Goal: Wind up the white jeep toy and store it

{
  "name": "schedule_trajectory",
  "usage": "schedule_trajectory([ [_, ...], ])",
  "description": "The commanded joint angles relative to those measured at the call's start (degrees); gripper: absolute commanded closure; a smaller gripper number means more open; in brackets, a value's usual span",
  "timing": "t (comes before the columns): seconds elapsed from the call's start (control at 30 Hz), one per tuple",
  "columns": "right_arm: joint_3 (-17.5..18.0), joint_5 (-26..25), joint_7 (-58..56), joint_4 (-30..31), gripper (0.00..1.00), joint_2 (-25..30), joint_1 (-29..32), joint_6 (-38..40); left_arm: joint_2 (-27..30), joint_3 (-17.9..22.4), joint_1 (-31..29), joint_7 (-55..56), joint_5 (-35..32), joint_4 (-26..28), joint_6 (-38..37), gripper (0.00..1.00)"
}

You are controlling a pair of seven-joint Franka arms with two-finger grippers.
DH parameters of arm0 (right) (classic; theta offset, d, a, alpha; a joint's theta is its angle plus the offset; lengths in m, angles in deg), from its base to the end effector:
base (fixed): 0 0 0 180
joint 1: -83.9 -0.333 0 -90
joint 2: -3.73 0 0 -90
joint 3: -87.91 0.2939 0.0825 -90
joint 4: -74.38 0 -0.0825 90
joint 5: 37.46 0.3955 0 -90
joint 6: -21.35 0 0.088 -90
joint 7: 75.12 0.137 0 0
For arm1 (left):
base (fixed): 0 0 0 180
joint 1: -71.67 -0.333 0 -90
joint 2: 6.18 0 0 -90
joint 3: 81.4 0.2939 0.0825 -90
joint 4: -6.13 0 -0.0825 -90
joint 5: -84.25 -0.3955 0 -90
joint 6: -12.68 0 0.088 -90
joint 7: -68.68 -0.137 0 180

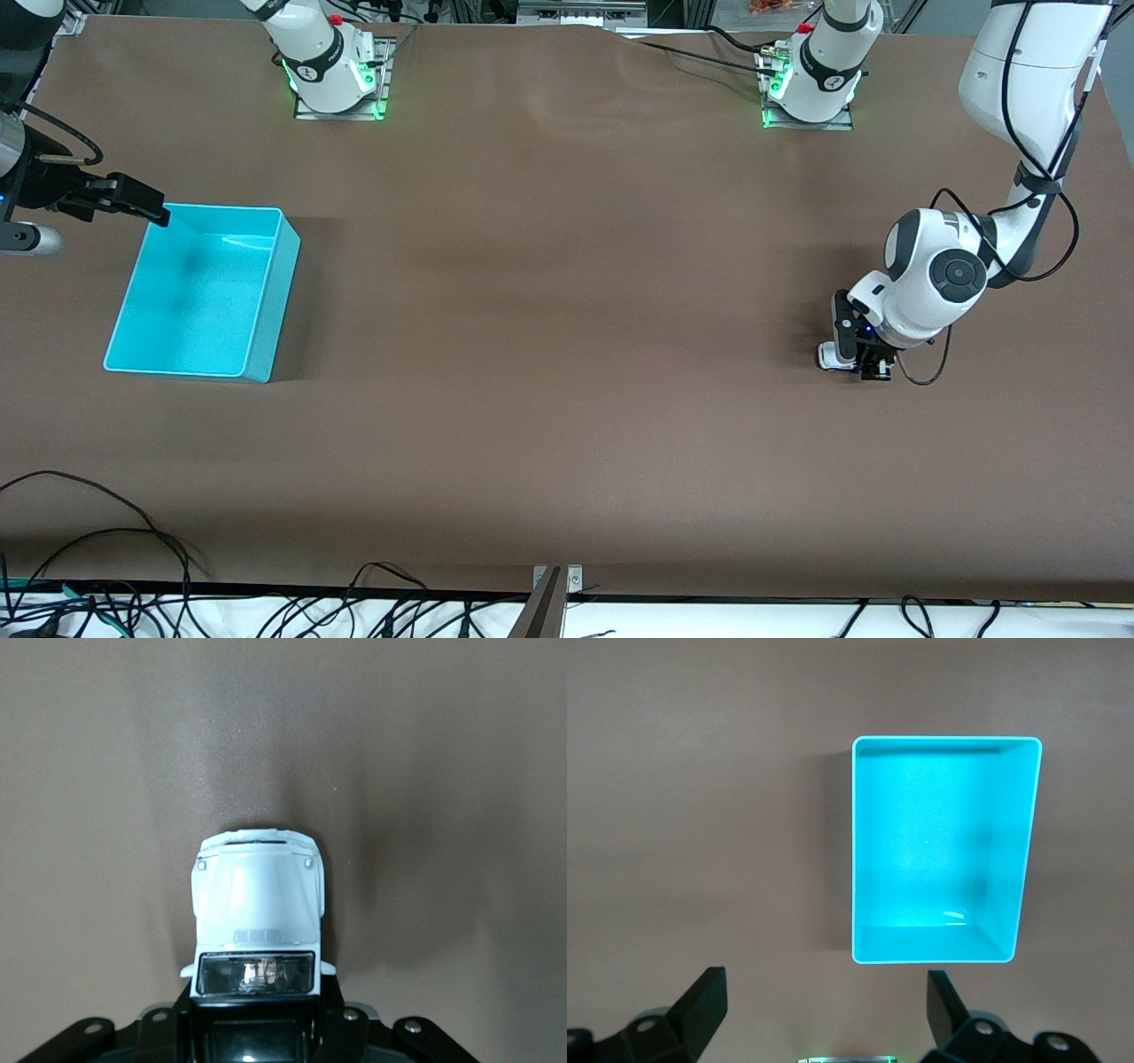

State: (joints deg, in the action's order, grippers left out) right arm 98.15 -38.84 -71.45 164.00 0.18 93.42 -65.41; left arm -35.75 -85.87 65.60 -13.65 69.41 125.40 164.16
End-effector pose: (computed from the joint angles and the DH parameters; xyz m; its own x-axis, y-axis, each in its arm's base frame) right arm 0.5720 0.0013 0.5363 0.9926 -0.0520 -0.1096 -0.0501 -0.9985 0.0201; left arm 0.5862 0.0111 0.1202 -0.0493 -0.9948 -0.0892 -0.9971 0.0541 -0.0532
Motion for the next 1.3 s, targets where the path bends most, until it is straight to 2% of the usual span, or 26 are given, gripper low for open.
schedule_trajectory([
  [0.0, 0.13, -0.03, -0.42, 0.82, 0.0, 0.73, 0.32, 0.19, -2.68, -0.01, -1.05, -1.34, -1.68, -0.8, -0.57, 0.9],
  [0.43, 0.13, -0.03, -0.42, 0.82, 0.0, 0.73, 0.32, 0.19, -5.23, -0.01, -4.65, -1.78, -1.77, -0.89, -1.01, 0.92],
  [1.1, 0.13, -0.03, -0.42, 0.82, 0.0, 0.73, 0.32, 0.19, -7.16, 0.52, -12.74, -11.97, -1.68, -2.56, -1.19, 0.92],
  [1.27, 0.05, -0.03, -0.42, 0.82, 0.0, 0.73, 0.32, 0.19, -8.74, 0.52, -15.28, -15.05, -1.68, -4.4, -1.45, 0.92],
])
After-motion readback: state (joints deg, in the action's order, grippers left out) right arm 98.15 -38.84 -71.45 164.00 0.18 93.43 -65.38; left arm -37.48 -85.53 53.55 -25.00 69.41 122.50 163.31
